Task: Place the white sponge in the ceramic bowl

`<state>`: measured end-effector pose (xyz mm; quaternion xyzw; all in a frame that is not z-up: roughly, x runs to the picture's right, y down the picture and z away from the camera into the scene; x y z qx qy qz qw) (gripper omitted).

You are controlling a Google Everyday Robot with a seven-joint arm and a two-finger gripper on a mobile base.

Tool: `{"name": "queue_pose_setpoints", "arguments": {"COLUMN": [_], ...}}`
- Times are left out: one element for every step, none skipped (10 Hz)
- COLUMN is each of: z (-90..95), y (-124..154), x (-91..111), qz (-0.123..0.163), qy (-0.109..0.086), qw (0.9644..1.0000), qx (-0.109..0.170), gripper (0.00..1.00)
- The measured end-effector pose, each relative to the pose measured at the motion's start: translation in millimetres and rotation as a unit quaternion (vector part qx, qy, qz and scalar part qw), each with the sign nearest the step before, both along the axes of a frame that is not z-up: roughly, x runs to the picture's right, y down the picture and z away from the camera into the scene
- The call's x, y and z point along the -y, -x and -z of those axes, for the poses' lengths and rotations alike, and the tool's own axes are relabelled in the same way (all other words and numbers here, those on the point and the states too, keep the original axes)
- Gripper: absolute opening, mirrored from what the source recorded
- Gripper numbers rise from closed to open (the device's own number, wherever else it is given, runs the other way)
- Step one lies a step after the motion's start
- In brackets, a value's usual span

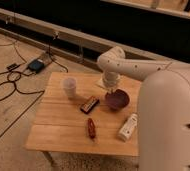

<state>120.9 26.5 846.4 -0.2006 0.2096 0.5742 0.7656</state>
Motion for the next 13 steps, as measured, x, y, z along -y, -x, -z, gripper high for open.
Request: {"name": "queue_pose_setpoints", "arguments": {"z": [1.8,3.9,5.5,7.1,8.2,9.1,9.9,8.9,7.1,4.7,2.5,0.7,-1.9], "y": [-3,-7,-12,-16,-22,-28,-34,-38,-42,-44,-45,-46,-48], "x": [-5,-11,-17,-22,-26,-30,-35,-40,-45,-50,-56,-59,-63], "qz": [-0.007,-0.015,-0.023,-0.032,-0.039,-0.047,-0.055,-0.061,-0.068,-0.07,-0.07,-0.07,-0.071], "qy": [0.002,0.002,0.003,0.003,0.004,0.004,0.006,0.01,0.015,0.022,0.031,0.037,0.046], "qw": [1.0,0.9999,0.9997,0.9994,0.9992,0.9988,0.9983,0.9979,0.9974,0.9971,0.9969,0.9967,0.9963], "qx": [-0.002,-0.005,-0.007,-0.009,-0.012,-0.015,-0.018,-0.02,-0.021,-0.019,-0.017,-0.016,-0.017], "gripper": [0.0,0.0,0.0,0.0,0.0,0.0,0.0,0.0,0.0,0.0,0.01,0.05,0.16]}}
